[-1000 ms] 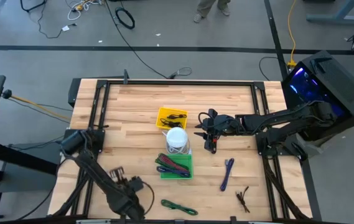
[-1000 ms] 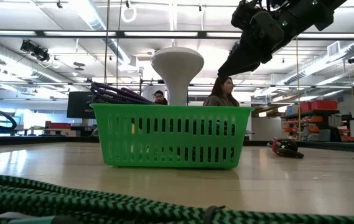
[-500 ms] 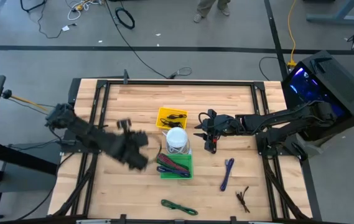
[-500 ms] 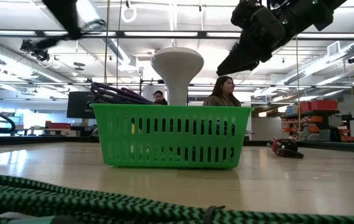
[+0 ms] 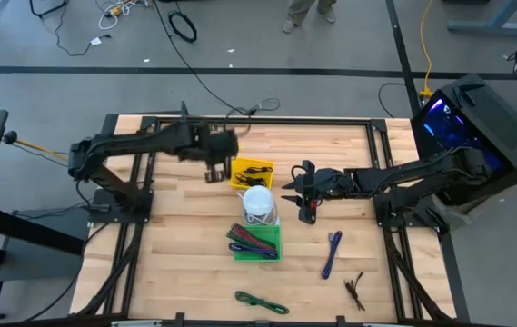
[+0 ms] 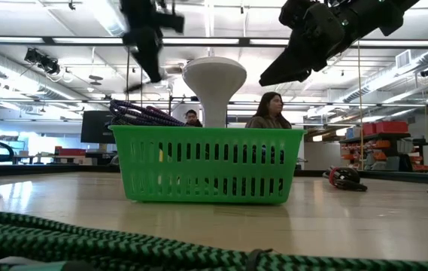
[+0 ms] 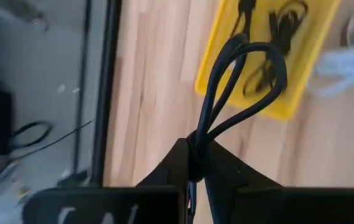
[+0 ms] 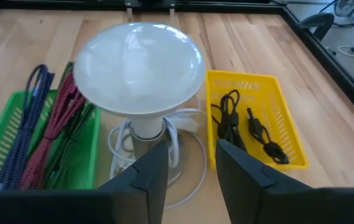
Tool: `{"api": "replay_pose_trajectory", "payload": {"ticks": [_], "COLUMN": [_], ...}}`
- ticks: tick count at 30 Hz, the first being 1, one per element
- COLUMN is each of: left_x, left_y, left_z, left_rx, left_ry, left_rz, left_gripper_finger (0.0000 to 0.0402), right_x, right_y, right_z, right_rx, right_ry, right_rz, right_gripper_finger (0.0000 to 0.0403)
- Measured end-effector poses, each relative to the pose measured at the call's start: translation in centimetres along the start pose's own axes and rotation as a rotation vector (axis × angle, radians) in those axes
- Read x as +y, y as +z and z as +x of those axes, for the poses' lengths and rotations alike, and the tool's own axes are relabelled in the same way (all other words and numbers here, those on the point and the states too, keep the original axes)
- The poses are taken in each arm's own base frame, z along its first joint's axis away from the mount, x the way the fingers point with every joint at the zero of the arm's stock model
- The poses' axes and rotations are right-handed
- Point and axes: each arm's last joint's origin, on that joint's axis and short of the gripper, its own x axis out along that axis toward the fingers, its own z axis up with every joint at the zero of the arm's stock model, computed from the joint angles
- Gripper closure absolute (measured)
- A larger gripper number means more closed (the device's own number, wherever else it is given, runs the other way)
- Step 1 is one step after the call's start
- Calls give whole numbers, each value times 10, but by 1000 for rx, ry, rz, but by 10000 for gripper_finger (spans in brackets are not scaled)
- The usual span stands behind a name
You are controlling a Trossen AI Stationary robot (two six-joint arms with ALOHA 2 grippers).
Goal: Pick & Place USB Port
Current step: Put the black USB cable into the yellow bin
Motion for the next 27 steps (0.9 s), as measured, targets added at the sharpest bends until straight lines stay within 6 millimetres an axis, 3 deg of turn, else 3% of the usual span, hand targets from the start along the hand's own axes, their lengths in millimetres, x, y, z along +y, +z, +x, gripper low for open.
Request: {"api": "replay_pose_trajectory", "payload": {"ticks": [4,16,27], "left_x": [19,17,-8], "left_y": [2,7,10], "left_z": [30,78,130], "left_rx": [-134,-445,-302], "left_ry": [-101,-331,-473], "left_rz": [30,113,96], "left_gripper_finger": [374,374,374], "right_x": [8,17,16], "right_y": [-2,1,3], "right_z": [-1,-3,-3], "right_rx": [20,-17,-37], "right_ry": [24,52,26], "right_rz": [1,-11,4], "right_gripper_finger": [268,268,268]}}
